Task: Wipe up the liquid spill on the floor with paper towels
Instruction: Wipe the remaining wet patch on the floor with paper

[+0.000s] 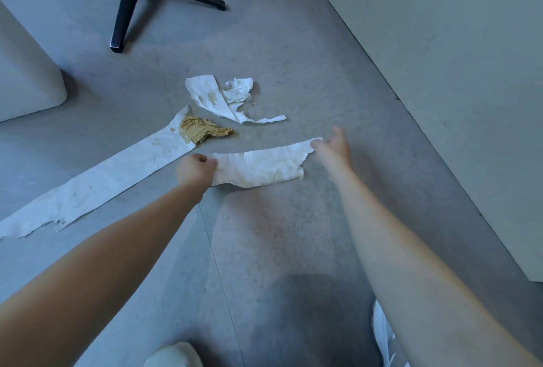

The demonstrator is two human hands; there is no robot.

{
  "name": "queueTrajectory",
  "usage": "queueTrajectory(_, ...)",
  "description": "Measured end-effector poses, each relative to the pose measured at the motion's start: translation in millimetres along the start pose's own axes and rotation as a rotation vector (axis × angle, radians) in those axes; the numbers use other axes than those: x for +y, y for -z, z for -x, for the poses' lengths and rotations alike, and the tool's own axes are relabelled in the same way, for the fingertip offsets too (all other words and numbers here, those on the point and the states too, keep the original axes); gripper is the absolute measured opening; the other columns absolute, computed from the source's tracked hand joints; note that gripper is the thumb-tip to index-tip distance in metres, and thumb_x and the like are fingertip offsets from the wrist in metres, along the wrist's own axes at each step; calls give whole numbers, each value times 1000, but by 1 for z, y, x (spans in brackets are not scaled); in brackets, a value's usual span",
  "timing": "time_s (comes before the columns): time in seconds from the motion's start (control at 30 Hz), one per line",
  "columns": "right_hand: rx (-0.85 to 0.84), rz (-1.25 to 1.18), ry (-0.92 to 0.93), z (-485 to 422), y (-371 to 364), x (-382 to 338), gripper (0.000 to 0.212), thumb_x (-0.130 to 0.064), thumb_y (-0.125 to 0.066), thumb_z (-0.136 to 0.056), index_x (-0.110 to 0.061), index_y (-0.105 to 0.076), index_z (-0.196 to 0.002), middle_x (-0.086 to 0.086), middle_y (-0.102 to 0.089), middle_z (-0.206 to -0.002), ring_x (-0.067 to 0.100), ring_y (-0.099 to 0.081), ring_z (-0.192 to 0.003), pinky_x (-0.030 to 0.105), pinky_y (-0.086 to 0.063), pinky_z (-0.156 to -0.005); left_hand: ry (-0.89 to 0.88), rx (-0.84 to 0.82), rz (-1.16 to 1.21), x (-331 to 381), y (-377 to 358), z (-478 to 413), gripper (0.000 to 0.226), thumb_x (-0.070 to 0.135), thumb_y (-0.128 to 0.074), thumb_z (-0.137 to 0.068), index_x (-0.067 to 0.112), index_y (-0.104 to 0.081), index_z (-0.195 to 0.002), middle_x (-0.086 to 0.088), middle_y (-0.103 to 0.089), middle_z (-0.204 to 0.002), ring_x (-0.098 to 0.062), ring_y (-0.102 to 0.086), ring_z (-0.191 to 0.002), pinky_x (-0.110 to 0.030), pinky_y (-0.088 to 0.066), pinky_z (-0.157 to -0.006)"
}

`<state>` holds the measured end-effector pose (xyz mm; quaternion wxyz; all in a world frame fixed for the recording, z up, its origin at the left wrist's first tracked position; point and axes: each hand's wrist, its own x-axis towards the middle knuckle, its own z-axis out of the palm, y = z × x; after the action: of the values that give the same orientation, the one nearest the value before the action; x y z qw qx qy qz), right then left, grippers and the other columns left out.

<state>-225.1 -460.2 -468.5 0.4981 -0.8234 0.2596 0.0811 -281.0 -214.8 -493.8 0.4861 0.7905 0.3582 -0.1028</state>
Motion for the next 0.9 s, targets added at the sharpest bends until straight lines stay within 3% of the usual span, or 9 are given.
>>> queueTrajectory(0.1, -90, 458, 419, 24, -20, 14, 64, -24, -58, -88, -15, -30, -144, 6, -32, -148, 23, -38, -130, 34, -34, -103, -110, 95, -127, -5, 1, 3, 29, 21, -53, -94, 7, -55, -119, -12, -58, -113, -29, -55, -100, -33, -45, -75)
queueTrajectory(0.17, -207, 741, 653, 36, -37, 24, 63, -33, -49, -94, -15, -23, -149, 7, -13, -158, 24, -15, -145, 39, -18, -114, -380, 141, -427, -12, 4, 8, 44, 23, -51, -95, 6, -43, -134, -15, -49, -132, -33, -48, -118, -39, -40, -93)
queueTrajectory(0.27, -362, 990, 686, 44, -55, 38, 64, -46, -31, -99, -22, -6, -153, 0, 11, -160, 20, 10, -147, 43, 0, -119, -795, -34, -950, -27, 7, 12, 64, 46, -32, -98, 13, -19, -152, -7, -18, -159, -26, -19, -145, -42, -14, -117)
queueTrajectory(0.37, -437, 1026, 552, 44, -64, 50, 67, -54, -22, -98, -25, 4, -152, -3, 18, -158, 16, 18, -145, 43, 6, -119, -808, -334, -1255, -44, 8, 13, 89, 66, 13, -77, 20, 7, -153, 2, 11, -160, -20, 8, -148, -43, 10, -116)
queueTrajectory(0.43, -449, 1050, 524, 42, -67, 54, 67, -55, -18, -97, -25, 8, -151, -4, 21, -157, 15, 21, -144, 43, 6, -119, -753, -415, -1266, -48, 8, 11, 91, 69, 16, -75, 20, 14, -152, 2, 18, -159, -20, 13, -147, -44, 11, -116)
queueTrajectory(0.53, -440, 1050, 541, 44, -68, 54, 71, -58, -17, -96, -21, 8, -152, -2, 21, -157, 15, 20, -145, 41, 5, -119, -779, -423, -1274, -46, 9, 8, 72, 60, -7, -96, 19, 15, -151, 0, 20, -159, -19, 15, -147, -41, 10, -117)
queueTrajectory(0.67, -451, 1003, 607, 52, -72, 55, 73, -56, -21, -97, -16, 7, -152, -2, 18, -158, 13, 18, -145, 37, 6, -120, -795, -424, -1213, -49, 13, 10, 70, 53, -16, -100, 14, 14, -151, -4, 19, -158, -17, 16, -146, -33, 10, -116)
queueTrajectory(0.83, -499, 1027, 750, 75, -79, 63, 74, -56, -19, -96, -15, 8, -151, 0, 15, -159, 13, 17, -145, 34, 7, -119, -833, -350, -1170, -55, 18, 11, 63, 44, -20, -103, 14, 1, -154, -4, 7, -161, -18, 4, -149, -33, 1, -119)
queueTrajectory(0.9, -512, 1030, 814, 89, -85, 69, 78, -60, -11, -92, -14, 6, -152, 1, 12, -159, 13, 15, -145, 35, 7, -119, -836, -319, -1140, -59, 23, 11, 65, 49, -11, -99, 15, -9, -154, -2, -2, -162, -18, -5, -149, -34, -6, -119)
